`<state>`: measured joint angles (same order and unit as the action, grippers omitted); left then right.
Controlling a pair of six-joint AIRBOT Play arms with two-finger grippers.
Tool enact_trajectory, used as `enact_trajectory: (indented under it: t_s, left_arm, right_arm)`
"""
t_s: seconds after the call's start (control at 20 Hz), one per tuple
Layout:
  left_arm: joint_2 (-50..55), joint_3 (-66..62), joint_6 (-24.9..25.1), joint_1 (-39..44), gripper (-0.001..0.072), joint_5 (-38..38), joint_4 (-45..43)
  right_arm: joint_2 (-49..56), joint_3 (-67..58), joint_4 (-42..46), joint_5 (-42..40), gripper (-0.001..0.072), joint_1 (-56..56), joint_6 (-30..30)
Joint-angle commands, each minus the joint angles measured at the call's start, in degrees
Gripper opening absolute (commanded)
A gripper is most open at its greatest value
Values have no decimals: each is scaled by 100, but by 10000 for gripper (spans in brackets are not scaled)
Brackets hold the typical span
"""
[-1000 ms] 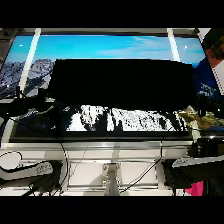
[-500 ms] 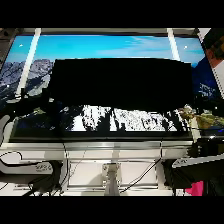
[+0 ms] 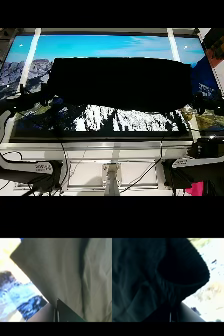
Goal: Fold the clothes and pants, and hang the long-sleeved shirts on hangers.
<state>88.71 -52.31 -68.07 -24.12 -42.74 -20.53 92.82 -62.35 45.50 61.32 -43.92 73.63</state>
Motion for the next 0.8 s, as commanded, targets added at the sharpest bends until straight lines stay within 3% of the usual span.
enact_trajectory:
  t_s: [0.0, 0.2, 0.5, 0.6, 0.75]
  left_arm:
    - [-573, -42, -275, -236, 2, -715, -1488]
    - [-1580, 149, -673, -546, 2, -1493, -3362]
    - [-2706, 282, -452, -1226, 3, -2065, -3755]
    - [-2872, 260, -450, -1246, 2, -2297, -3777]
    - [-2734, -68, -457, -962, 2, -2065, -3779]
  right_arm:
    - [-551, 7, 782, 831, 15, -2, -138]
    - [-1432, 24, 1250, 1886, 15, -2, -55]
    - [-3307, 844, 2129, 2505, 15, -2, 516]
    - [-3805, 1150, 2116, 2743, 15, -2, 540]
    - [-3987, 997, 1902, 2614, 14, 0, 839]
